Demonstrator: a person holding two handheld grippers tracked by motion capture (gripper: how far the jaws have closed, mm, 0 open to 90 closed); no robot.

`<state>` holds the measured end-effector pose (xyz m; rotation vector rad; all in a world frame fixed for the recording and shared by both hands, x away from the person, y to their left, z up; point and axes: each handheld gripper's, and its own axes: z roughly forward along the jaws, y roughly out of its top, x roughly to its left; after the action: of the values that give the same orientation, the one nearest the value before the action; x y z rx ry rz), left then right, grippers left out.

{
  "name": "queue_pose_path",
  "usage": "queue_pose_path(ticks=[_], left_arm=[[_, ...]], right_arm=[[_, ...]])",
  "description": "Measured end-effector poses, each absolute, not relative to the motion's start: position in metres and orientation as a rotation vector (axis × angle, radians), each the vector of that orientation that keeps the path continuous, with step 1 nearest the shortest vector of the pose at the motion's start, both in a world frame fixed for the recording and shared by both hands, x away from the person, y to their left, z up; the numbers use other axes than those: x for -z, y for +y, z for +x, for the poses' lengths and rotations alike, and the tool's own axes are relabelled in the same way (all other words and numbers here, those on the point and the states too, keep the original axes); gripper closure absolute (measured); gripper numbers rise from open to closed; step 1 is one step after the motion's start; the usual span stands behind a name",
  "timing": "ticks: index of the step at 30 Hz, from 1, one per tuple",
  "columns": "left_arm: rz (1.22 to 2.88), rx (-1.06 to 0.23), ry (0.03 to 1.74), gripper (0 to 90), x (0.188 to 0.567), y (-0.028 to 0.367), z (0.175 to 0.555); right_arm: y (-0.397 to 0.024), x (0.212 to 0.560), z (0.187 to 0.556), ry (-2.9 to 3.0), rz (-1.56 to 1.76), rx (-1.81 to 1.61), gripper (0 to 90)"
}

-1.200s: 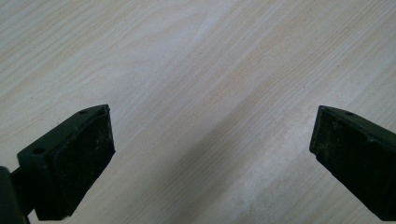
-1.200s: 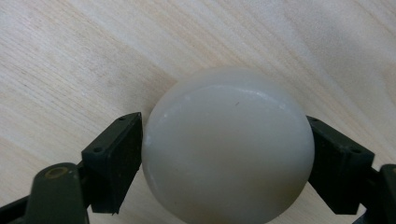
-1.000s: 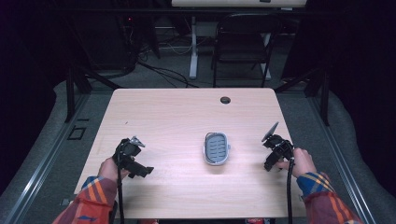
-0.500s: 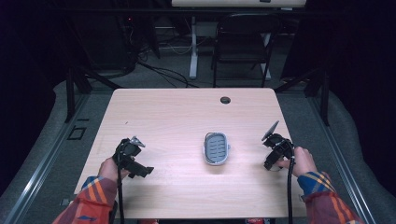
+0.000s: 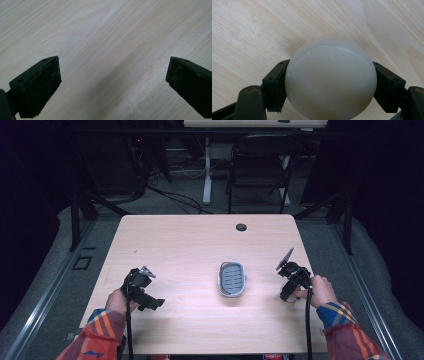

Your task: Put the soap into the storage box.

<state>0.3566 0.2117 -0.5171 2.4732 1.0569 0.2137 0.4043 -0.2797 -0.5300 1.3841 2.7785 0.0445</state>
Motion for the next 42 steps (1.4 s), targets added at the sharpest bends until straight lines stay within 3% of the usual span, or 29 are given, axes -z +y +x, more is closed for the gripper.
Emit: queue_pose_path(ticks=[7, 9, 11, 13, 42], left_arm=[[2.470, -0.211, 1.056, 0.0, 0.517, 0.211, 0.357], [2.472, -0.211, 1.053, 0.0, 0.517, 0.211, 0.357], [2.471, -0.208, 1.054, 0.0, 0.517, 0.211, 0.357], [2.471, -0.208, 1.055, 0.0, 0.517, 0.212, 0.357], [2.476, -0.212, 1.053, 0.0, 0.517, 0.212, 0.356]], right_arm=[[-0.268, 0.527, 0.404, 2.800, 1.341, -0.066, 24.4], [-0.265, 0.520, 0.409, 2.861, 1.256, 0.061, 24.4], [-0.259, 0.529, 0.402, 2.770, 1.376, -0.154, 24.4], [-0.257, 0.521, 0.406, 2.836, 1.288, -0.025, 24.4], [-0.226, 0.501, 0.415, 2.872, 1.216, -0.047, 24.5]])
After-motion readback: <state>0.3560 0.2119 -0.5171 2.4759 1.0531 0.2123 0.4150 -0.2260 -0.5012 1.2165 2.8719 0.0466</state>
